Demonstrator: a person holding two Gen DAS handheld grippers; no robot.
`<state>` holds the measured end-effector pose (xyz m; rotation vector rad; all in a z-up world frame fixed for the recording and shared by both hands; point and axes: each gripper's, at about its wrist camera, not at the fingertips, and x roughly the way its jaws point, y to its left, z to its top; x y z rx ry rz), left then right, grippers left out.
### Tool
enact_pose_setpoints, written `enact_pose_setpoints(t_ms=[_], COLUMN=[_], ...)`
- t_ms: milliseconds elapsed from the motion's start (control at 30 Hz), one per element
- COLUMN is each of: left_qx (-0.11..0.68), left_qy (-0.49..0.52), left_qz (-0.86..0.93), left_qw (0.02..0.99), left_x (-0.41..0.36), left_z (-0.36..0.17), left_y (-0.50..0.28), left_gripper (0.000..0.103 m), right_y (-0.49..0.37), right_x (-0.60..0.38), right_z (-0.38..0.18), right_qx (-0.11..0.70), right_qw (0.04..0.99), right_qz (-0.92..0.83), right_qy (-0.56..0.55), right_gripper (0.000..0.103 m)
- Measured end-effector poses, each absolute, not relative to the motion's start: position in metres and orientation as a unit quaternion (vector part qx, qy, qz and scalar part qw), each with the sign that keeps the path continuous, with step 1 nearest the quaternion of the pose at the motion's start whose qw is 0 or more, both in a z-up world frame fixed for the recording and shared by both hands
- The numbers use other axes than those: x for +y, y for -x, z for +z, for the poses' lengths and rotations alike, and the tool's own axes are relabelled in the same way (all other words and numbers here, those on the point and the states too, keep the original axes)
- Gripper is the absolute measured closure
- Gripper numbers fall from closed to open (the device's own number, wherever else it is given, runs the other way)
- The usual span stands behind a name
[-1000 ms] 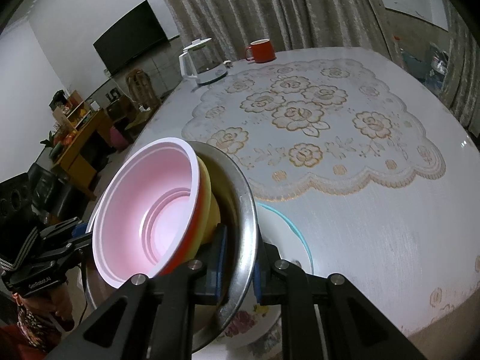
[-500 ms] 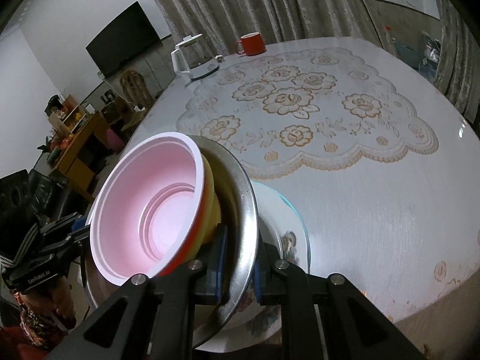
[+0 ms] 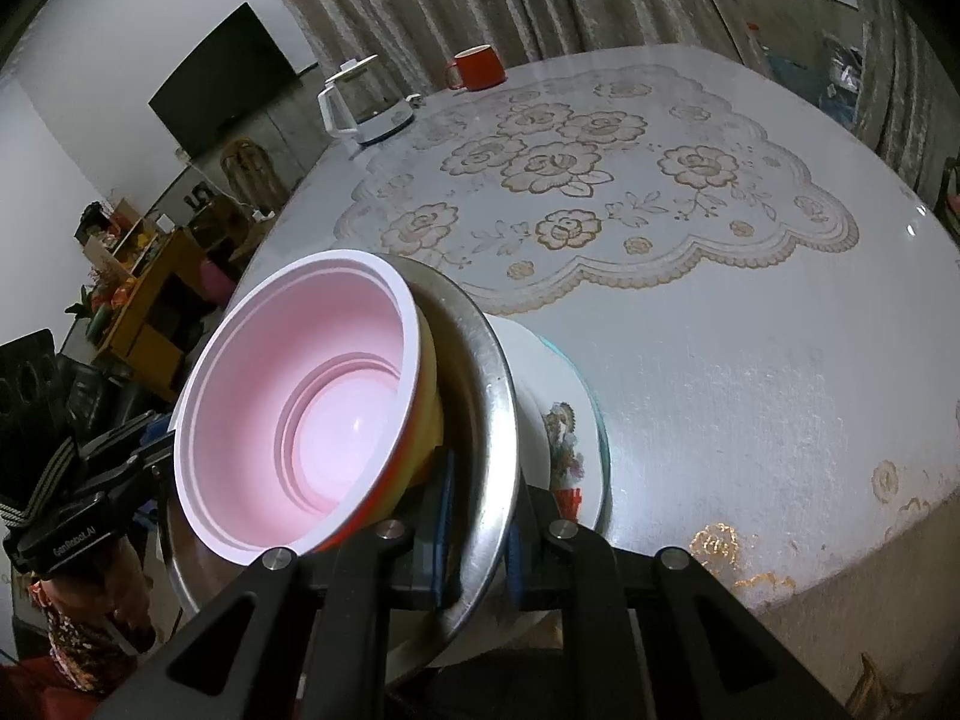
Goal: Organize plates and bowls
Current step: 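Lift the steel basin with nested bowls and carry it over the plate stack, then lower the steel basin onto the plate stack and open the right tool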
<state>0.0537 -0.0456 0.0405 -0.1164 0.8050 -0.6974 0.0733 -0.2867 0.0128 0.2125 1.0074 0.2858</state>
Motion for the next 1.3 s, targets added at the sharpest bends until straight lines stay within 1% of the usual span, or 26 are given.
enact_pose_setpoints(t_ms=[200,467,1000,1233,1300], left_qx=[0.391,0.4,0.426,0.427,0.425], left_qy=[0.052,0.053,0.068,0.062,0.064], left_qz=[-0.345,-0.338,-0.331,-0.327,-0.328], left_qw=[0.852,0.85,0.839,0.841,0.841], left_x=[-0.056,-0.044,-0.045,-0.044,-0.042], left_z=[0.037,0.024,-0.001,-0.001,0.0], left_y=[-0.065,-0.071,-0.074,-0.07,-0.07], left_gripper=[0.077,0.077,0.077,0.077,0.077], right_y=[-0.072,-0.081,-0.083,-0.083,-0.082], right_x=[-0.297,-0.288,-0.282,-0.278,-0.277], right_z=[0.013,0.0,-0.008,-0.008,-0.009], right_qx=[0.484,0.504,0.516,0.514,0.514], right_qw=[0.861,0.85,0.849,0.851,0.851], right_qz=[0.113,0.107,0.081,0.079,0.079], right_qy=[-0.109,-0.109,-0.082,-0.073,-0.069], right_gripper=[0.089,0.088,0.088,0.085,0.082])
